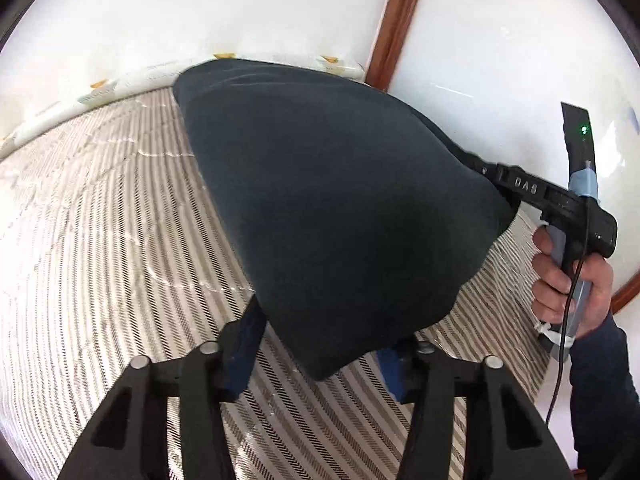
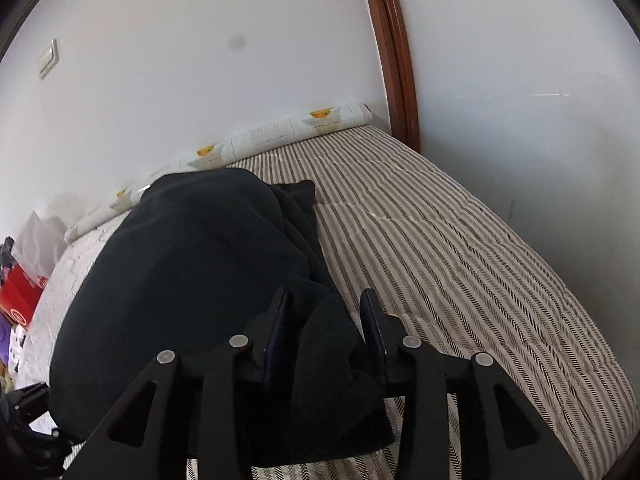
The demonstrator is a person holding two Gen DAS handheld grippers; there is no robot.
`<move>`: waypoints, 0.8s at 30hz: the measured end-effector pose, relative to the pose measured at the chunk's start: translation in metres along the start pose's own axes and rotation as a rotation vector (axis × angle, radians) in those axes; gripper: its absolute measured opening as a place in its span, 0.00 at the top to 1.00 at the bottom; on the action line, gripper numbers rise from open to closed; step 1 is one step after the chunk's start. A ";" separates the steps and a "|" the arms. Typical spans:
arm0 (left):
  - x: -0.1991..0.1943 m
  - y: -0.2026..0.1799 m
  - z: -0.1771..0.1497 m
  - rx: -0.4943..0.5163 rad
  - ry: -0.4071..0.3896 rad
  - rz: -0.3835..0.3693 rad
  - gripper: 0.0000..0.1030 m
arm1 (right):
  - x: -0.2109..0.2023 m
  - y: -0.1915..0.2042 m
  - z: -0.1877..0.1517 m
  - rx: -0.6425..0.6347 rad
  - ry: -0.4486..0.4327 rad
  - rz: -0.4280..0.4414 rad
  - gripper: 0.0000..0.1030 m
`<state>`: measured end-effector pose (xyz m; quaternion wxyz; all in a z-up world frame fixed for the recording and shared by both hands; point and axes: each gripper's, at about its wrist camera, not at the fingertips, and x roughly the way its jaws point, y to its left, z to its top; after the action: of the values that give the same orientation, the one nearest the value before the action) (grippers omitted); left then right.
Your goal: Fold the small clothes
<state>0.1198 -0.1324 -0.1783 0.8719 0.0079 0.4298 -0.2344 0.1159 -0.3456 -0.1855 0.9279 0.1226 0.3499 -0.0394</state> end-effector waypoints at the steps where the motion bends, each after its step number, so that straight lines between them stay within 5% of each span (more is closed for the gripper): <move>1: 0.002 0.003 0.003 -0.007 -0.005 0.000 0.64 | 0.002 -0.001 -0.001 0.003 0.014 0.004 0.66; 3: -0.004 0.009 0.002 -0.027 -0.021 -0.009 0.70 | 0.008 -0.003 -0.002 0.026 0.022 0.055 0.86; 11: -0.031 0.035 0.003 -0.083 -0.083 0.064 0.78 | 0.029 0.021 0.004 0.066 0.041 0.136 0.88; 24: -0.091 0.129 -0.026 -0.238 -0.112 0.210 0.81 | 0.069 0.161 0.010 -0.052 0.109 0.281 0.88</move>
<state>0.1065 0.0248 -0.1505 0.9090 -0.0639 0.4020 -0.0894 0.1995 -0.1919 -0.1912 0.9067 0.1483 0.3801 0.1067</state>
